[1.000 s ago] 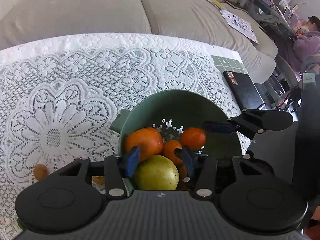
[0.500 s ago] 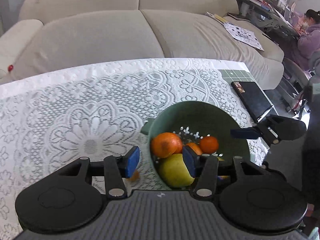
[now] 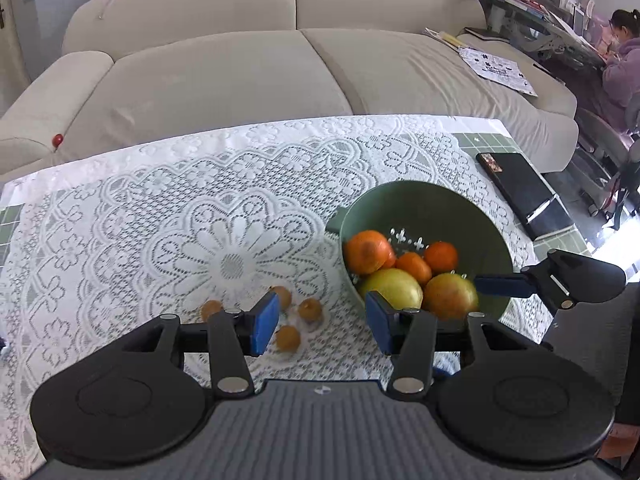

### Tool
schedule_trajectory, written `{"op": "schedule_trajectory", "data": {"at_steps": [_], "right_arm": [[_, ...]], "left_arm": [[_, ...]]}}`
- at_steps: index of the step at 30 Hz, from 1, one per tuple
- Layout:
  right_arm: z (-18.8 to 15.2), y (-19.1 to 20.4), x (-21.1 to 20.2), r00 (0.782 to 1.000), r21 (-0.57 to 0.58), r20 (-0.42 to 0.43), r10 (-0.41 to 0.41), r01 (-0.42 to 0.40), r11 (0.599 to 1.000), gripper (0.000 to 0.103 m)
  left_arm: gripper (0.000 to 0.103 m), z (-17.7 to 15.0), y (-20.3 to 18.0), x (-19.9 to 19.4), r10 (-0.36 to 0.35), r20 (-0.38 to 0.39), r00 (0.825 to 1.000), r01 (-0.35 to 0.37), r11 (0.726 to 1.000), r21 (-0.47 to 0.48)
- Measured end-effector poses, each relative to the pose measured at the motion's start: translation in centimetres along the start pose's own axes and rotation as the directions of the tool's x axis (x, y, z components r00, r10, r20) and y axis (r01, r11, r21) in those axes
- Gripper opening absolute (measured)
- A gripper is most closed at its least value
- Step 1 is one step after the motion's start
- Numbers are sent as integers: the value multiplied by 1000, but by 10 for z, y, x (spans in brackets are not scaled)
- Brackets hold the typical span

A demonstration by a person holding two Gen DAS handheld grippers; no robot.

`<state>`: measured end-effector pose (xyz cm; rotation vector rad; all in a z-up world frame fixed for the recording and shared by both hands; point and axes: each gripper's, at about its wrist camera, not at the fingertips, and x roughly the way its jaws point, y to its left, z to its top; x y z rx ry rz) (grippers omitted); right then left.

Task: Organize fruits
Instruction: 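Lift both tools away and move toward the small brown fruits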

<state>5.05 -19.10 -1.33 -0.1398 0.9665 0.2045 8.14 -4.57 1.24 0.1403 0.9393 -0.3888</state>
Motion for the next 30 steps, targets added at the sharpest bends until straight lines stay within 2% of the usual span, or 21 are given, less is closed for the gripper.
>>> {"op": "schedule_trajectory", "data": {"at_steps": [3, 9, 16, 24, 30], "right_arm": [[-7, 5, -3, 1000, 24, 6, -12, 12, 1000, 88], [-17, 15, -2, 1000, 56, 1, 27, -27, 998, 88], [-24, 37, 1, 998, 14, -12, 60, -59, 998, 88], [-21, 48, 9, 996, 42, -24, 84, -83, 996, 87], [-18, 50, 21, 992, 68, -35, 118, -116, 991, 77]], "left_arm": [[59, -8, 2, -5, 3, -3, 1000, -3, 1000, 9], [59, -22, 9, -9, 11, -17, 1000, -10, 1000, 3], [59, -39, 29, -6, 5, -62, 998, -9, 999, -52], [59, -54, 63, 0, -27, -103, 994, 13, 991, -134], [59, -64, 89, 8, -72, -100, 992, 49, 975, -215]]}}
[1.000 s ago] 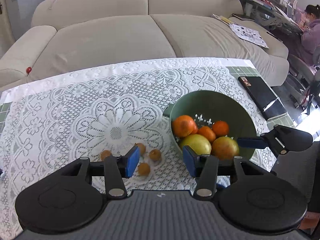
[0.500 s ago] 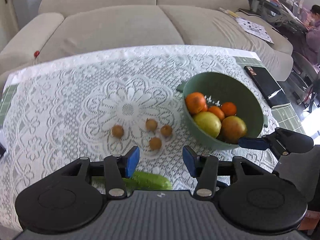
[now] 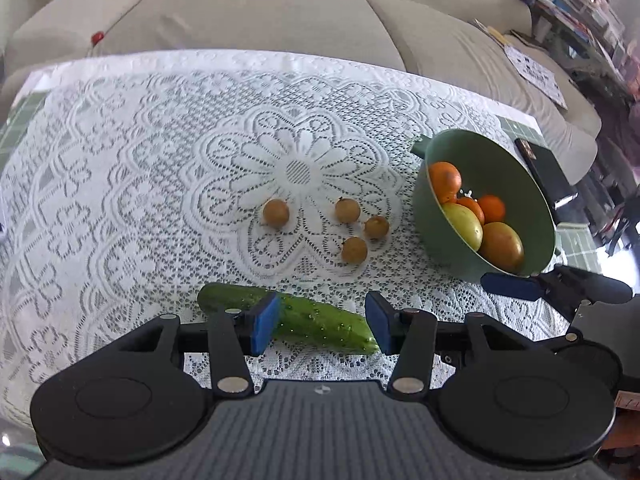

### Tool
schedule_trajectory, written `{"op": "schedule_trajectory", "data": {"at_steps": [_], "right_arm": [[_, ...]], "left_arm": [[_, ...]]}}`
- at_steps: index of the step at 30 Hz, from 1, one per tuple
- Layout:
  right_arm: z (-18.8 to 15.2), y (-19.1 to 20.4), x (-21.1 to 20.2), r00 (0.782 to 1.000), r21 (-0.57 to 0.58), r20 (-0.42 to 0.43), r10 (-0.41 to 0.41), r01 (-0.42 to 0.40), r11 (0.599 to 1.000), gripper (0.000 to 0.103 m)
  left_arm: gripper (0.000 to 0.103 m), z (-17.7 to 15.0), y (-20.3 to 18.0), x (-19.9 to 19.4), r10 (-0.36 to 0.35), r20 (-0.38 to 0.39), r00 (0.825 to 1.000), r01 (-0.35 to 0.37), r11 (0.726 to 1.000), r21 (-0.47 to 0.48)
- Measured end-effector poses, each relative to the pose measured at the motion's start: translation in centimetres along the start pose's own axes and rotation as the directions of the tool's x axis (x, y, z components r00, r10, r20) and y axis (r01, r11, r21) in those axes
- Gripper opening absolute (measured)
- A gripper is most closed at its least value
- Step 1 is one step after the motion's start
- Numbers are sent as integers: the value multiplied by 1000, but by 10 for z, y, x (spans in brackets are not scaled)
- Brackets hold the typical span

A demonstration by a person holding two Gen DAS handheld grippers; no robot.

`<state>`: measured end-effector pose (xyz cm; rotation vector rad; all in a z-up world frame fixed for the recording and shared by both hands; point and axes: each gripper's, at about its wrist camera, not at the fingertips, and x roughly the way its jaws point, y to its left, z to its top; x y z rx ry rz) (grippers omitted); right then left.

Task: Organize fruits
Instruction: 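Lift both tools away and move toward the small brown fruits, then grasp a small brown fruit with the left tool while the right tool grasps another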

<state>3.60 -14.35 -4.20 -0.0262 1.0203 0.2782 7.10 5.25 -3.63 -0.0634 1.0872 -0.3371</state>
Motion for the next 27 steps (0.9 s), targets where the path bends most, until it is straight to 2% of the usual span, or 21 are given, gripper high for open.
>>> {"op": "schedule_trajectory", "data": {"at_steps": [3, 6, 8, 11, 17, 21, 27], "right_arm": [[0, -2, 8, 1000, 15, -17, 18, -18, 1000, 72], [1, -5, 17, 998, 32, -38, 58, -57, 998, 65], [2, -4, 22, 996, 30, -47, 81, -79, 996, 64], [4, -2, 30, 996, 26, -48, 73, -72, 997, 63], [12, -5, 43, 998, 59, -30, 60, -58, 997, 49], [19, 0, 53, 998, 47, -14, 60, -59, 997, 39], [30, 14, 68, 999, -31, 6, 43, -43, 999, 37]], "left_arm": [[59, -1, 9, 8, -26, -12, 1000, 26, 999, -24], [58, -3, 13, 19, -20, -41, 999, 19, 999, -28], [57, -4, 17, 26, 4, -63, 998, -6, 999, -32], [57, -5, 24, 30, 8, -74, 997, -12, 998, -54], [56, 5, 24, 28, 8, -13, 1000, -9, 999, -52], [51, 13, 22, 34, 16, 11, 1000, -16, 999, -35], [44, 25, 20, 52, 57, 29, 998, -57, 998, 20]]}}
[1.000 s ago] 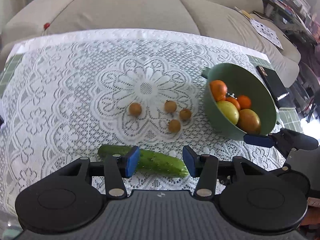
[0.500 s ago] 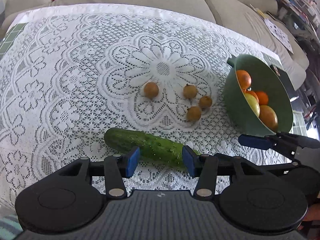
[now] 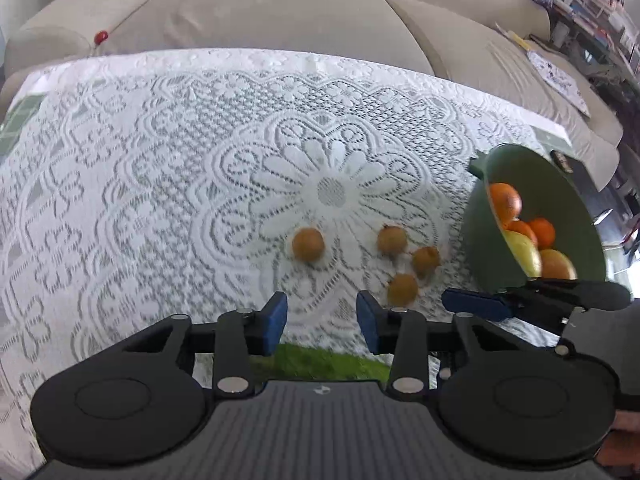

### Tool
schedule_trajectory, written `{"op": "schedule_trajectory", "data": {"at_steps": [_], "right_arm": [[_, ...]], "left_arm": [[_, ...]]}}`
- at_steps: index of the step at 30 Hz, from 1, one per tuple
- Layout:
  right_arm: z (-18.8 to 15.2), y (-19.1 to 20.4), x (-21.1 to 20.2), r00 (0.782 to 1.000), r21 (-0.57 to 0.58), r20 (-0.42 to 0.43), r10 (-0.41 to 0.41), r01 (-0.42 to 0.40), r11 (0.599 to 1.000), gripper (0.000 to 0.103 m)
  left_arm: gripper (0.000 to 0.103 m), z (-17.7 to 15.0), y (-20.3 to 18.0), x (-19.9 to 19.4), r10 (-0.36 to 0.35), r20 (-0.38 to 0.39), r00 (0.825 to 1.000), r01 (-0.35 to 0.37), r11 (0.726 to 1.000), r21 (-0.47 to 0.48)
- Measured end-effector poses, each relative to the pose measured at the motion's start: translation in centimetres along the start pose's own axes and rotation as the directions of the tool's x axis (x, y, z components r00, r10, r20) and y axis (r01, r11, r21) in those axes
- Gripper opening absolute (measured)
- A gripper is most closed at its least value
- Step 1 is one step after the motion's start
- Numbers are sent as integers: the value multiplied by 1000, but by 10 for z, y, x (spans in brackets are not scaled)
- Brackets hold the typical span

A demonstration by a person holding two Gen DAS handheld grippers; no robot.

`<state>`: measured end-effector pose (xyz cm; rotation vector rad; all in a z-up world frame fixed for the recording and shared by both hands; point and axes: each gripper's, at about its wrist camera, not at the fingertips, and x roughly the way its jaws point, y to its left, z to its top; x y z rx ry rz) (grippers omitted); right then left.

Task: Organize fruits
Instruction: 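Grasp a small brown fruit with the left tool while the right tool grasps another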

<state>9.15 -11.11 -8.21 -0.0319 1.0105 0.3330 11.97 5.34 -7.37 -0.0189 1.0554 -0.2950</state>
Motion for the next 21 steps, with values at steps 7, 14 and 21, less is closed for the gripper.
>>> {"op": "schedule_trajectory", "data": {"at_steps": [7, 14, 21], "right_arm": [[8, 9, 16, 999, -103, 18, -42, 43, 994, 37], [5, 15, 27, 997, -178, 12, -74, 75, 981, 36], [2, 23, 34, 992, -268, 14, -128, 127, 955, 32]], "left_arm": [[41, 13, -3, 24, 22, 12, 1000, -23, 997, 73], [38, 17, -1, 43, 14, 6, 1000, -14, 992, 121], [36, 22, -4, 56, 21, 2, 1000, -21, 988, 154]]}}
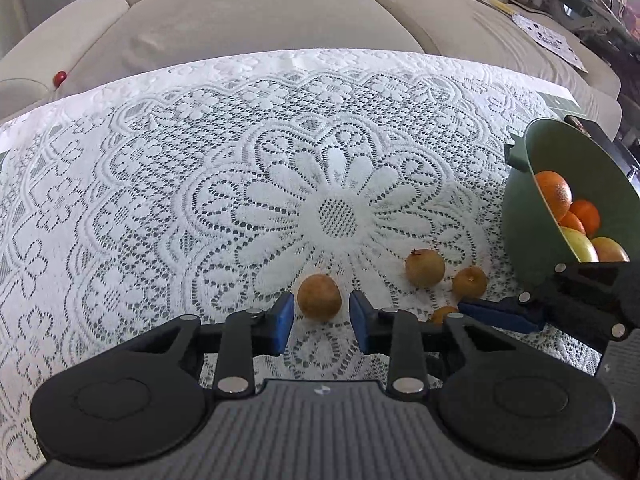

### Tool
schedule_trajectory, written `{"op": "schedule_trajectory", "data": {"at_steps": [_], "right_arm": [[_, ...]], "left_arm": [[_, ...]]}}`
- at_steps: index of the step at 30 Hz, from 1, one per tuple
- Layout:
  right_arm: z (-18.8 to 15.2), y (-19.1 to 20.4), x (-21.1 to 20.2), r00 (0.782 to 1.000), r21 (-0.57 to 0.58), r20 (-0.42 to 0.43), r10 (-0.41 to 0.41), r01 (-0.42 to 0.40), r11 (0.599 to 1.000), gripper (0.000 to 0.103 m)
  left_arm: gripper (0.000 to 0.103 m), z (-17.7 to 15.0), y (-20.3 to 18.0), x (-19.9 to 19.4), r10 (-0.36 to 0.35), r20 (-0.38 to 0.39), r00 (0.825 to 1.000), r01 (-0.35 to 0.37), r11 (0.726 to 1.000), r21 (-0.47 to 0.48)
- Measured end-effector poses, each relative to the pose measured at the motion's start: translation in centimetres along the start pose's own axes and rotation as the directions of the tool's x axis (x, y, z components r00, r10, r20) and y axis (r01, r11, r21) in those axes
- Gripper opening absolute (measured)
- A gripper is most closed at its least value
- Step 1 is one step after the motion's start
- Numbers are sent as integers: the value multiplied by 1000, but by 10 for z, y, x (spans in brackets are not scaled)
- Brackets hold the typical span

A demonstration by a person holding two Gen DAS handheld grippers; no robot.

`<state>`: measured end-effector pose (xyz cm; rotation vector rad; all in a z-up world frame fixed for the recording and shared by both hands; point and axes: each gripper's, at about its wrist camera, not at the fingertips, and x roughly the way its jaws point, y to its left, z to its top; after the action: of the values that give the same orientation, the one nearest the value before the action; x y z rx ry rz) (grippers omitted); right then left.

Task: Organize fruits
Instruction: 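Grasp a small brown fruit with the left tool while the right tool grasps another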

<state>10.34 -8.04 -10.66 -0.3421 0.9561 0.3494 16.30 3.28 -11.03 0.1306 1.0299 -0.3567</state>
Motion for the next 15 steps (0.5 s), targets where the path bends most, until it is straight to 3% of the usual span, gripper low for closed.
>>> {"op": "schedule_trajectory", "data": {"at_steps": [10, 15], "right_arm": [[-4, -2, 4, 1000, -35, -13, -16, 15, 999, 21], [-1, -7, -1, 1000, -24, -3, 3, -3, 1000, 21]], "left_arm": [[28, 2, 3, 9, -2, -10, 1000, 1, 999, -32], [27, 1, 0, 1, 6, 0, 1000, -6, 999, -36]]}}
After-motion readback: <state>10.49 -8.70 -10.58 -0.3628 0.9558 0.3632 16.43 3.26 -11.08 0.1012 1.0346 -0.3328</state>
